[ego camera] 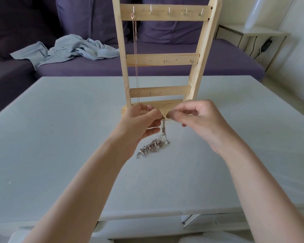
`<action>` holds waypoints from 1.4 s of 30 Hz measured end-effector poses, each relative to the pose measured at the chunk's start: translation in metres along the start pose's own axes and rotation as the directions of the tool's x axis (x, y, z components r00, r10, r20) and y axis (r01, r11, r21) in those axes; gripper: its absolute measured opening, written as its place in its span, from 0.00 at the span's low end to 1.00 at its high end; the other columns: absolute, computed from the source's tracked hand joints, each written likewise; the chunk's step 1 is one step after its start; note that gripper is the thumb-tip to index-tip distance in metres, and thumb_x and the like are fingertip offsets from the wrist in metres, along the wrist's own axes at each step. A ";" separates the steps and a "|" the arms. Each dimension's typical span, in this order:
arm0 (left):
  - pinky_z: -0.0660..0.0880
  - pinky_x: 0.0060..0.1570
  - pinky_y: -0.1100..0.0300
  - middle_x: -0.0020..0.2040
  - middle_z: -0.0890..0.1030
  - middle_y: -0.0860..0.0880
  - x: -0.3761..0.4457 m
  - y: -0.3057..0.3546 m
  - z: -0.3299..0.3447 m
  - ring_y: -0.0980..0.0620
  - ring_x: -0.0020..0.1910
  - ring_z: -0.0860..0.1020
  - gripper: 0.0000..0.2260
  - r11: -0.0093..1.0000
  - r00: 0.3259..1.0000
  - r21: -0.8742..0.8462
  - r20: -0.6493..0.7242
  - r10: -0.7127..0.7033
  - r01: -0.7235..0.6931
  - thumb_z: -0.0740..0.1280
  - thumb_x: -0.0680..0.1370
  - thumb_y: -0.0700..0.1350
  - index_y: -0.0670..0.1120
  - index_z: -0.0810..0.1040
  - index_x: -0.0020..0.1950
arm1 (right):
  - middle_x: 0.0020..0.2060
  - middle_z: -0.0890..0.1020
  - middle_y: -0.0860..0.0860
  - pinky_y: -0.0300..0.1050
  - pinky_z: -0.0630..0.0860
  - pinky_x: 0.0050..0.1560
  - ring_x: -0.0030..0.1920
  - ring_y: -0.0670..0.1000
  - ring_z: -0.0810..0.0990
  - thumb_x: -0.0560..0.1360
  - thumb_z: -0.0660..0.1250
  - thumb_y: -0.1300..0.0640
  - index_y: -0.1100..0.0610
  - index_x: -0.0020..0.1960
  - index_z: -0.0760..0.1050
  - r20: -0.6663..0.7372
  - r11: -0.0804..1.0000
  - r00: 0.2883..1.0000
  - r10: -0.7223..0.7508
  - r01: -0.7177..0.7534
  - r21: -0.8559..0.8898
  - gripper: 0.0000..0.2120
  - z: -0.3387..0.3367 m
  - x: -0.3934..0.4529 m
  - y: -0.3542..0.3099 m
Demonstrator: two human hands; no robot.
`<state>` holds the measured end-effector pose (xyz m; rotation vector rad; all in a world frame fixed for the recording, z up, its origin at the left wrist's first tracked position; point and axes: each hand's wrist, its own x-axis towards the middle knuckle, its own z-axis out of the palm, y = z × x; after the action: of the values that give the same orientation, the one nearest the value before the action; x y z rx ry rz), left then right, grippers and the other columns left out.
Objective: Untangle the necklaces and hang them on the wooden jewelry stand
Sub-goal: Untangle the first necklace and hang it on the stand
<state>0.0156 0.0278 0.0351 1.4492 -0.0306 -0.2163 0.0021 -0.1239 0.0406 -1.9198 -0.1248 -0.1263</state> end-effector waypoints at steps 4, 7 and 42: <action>0.76 0.34 0.66 0.31 0.76 0.50 0.001 -0.001 -0.001 0.56 0.30 0.74 0.04 1.000 1.000 -0.017 0.012 0.006 -0.006 0.65 0.76 0.36 0.43 0.72 0.43 | 0.40 0.84 0.53 0.28 0.69 0.37 0.35 0.39 0.76 0.69 0.74 0.57 0.58 0.42 0.83 0.037 0.999 0.999 0.023 -0.022 -0.025 0.04 0.005 0.001 0.002; 0.76 0.35 0.65 0.27 0.76 0.53 0.002 -0.002 0.000 0.56 0.29 0.75 0.06 1.000 1.000 0.006 0.013 0.019 -0.019 0.66 0.76 0.35 0.44 0.71 0.44 | 0.42 0.84 0.57 0.33 0.72 0.40 0.39 0.46 0.79 0.69 0.74 0.59 0.59 0.44 0.83 0.014 1.000 1.000 0.009 -0.009 -0.014 0.05 0.004 0.001 0.000; 0.78 0.38 0.68 0.34 0.77 0.47 -0.003 0.001 -0.004 0.60 0.28 0.76 0.08 0.974 1.000 0.225 -0.025 0.016 -0.010 0.65 0.76 0.34 0.41 0.81 0.40 | 0.25 0.75 0.42 0.33 0.66 0.34 0.26 0.39 0.69 0.70 0.67 0.63 0.55 0.34 0.77 -0.042 0.998 0.997 0.063 -0.063 0.016 0.08 0.018 0.002 0.000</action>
<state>0.0137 0.0320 0.0359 1.6768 -0.0439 -0.1870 0.0042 -0.1073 0.0347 -1.9035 -0.0366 -0.1233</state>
